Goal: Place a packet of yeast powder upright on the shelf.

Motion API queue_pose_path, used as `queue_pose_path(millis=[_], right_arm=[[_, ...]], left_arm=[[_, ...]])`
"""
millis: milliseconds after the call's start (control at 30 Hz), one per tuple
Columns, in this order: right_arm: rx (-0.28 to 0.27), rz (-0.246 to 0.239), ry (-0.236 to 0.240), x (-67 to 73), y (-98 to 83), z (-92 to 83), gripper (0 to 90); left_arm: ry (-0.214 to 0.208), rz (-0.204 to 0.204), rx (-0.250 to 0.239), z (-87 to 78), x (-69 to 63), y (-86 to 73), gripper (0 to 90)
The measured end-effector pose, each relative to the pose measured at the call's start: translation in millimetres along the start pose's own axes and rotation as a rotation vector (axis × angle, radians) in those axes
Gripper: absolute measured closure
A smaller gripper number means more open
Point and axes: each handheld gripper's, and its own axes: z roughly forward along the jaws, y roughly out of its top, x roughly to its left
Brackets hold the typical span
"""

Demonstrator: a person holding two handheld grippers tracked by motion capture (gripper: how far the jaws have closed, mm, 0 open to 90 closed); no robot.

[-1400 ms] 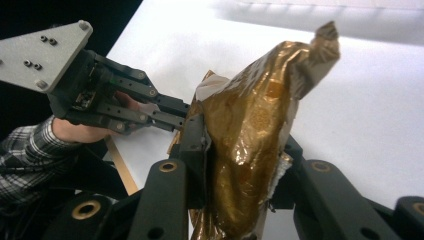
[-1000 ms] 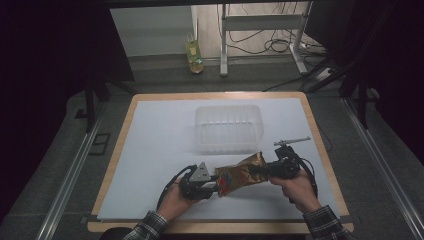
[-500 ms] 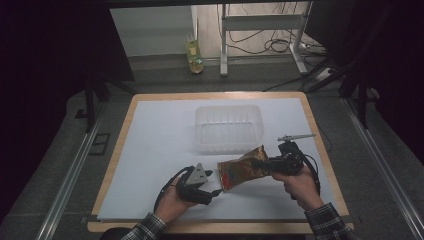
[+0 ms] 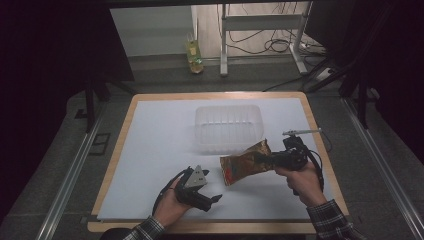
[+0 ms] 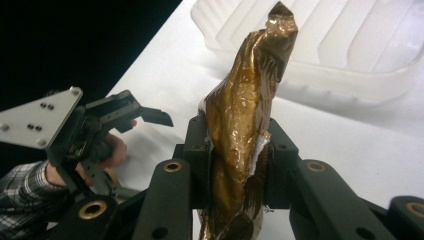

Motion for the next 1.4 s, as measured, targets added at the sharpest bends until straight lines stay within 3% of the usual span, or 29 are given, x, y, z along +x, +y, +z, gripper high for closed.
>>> queue_pose_path(millis=[267, 667, 1000, 1200, 1400], right_arm=[[-0.037, 0.014, 0.006, -0.7, 9.2, -7.6, 70.5], [-0.079, 0.036, 0.013, -2.3, 23.7, -7.3, 70.5], [-0.109, 0.056, 0.004, -5.1, 43.1, 1.6, 70.4], [-0.129, 0.073, 0.001, -5.6, 56.5, 10.6, 70.6], [-0.147, 0.093, -0.018, -4.9, 69.6, 19.4, 70.6]], left_arm=[[-0.002, -0.01, -0.007, -1.4, -1.0, -0.9, 4.9], [0.004, 0.024, 0.013, 0.6, -7.7, -1.7, 4.4], [0.0, 0.025, 0.01, -1.0, -7.6, -3.5, 4.3], [0.014, 0.048, 0.023, -0.7, -8.4, -3.5, 4.3], [0.018, 0.039, 0.018, -1.7, -7.4, -3.7, 4.3]])
